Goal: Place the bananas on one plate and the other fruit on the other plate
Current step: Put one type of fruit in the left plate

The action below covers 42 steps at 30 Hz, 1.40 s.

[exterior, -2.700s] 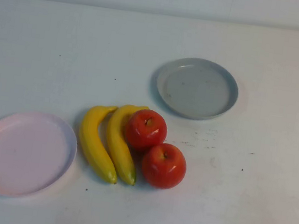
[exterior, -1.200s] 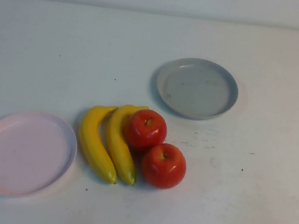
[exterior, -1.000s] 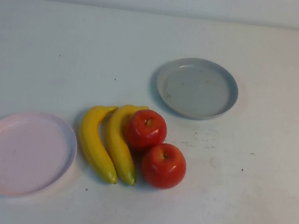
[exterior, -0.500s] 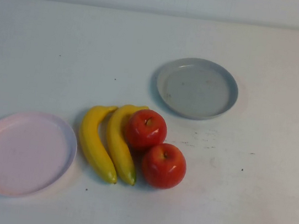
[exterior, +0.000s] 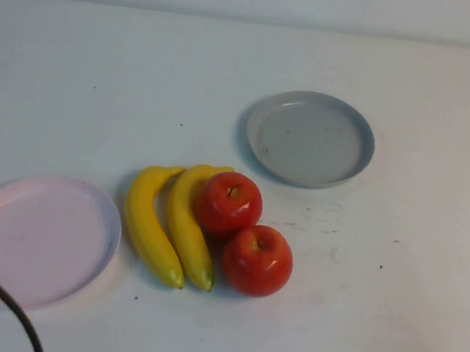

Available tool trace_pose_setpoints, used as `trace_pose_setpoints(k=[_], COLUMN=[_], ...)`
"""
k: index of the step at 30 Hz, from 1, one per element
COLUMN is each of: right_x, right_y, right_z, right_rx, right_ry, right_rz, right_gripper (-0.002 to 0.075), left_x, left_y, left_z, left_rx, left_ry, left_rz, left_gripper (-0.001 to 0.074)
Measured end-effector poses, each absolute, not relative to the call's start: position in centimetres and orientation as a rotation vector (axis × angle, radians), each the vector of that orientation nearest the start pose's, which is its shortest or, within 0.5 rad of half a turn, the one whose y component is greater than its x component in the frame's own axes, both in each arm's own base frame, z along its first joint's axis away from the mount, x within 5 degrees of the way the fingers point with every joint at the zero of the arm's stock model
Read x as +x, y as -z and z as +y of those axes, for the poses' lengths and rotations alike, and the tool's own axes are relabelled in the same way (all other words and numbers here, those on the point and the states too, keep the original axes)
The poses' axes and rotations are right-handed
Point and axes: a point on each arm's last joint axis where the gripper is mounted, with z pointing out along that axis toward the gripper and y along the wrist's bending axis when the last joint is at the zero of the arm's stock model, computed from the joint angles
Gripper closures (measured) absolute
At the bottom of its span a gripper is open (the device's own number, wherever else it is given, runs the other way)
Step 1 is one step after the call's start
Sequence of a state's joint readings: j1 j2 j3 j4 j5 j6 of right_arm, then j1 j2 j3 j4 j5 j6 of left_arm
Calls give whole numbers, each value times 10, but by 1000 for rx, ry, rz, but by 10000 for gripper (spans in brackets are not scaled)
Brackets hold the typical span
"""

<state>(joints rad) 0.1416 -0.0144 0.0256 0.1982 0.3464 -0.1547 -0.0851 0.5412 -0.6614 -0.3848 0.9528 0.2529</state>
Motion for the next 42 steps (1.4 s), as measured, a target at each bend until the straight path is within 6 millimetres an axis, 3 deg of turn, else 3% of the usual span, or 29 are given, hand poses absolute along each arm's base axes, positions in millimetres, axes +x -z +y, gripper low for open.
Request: trace_pose_setpoints(k=[7,12,14,23,29,33,35,37,42], right_x=[52,52,52,52,52,52,52,52,52], right_y=[-175,-175,-175,-175,-175,-175,-175,-175,-175], right_z=[14,14,14,14,14,14,14,14,14], right_rx=[-148,-148,-148,-148,-148,-148,-148,-148,-148], right_ry=[-183,-183,-183,-183,-183,-183,-183,-183,-183], right_rz=[1832,1832,1832,1832,1832,1832,1832,1832,1832], right_gripper=[743,743,743,743,743,743,743,743,743], left_x=[135,177,191,229,248,256,261,267,279], left_y=[-326,-314,-310,-327,-315,-305,-303,-300,-286], left_z=[-43,-69,-86,-166,-224,-260,-269,-276,-287], left_rx=[501,681,767,1095,1302,1366,1375,1387,1403], left_ry=[359,355,334,318,212,267,289,289,275], left_rz=[2408,2507,2533,2463,2499,2518,2530,2542,2564], left_gripper=[737,737,737,737,737,734,695,606,206])
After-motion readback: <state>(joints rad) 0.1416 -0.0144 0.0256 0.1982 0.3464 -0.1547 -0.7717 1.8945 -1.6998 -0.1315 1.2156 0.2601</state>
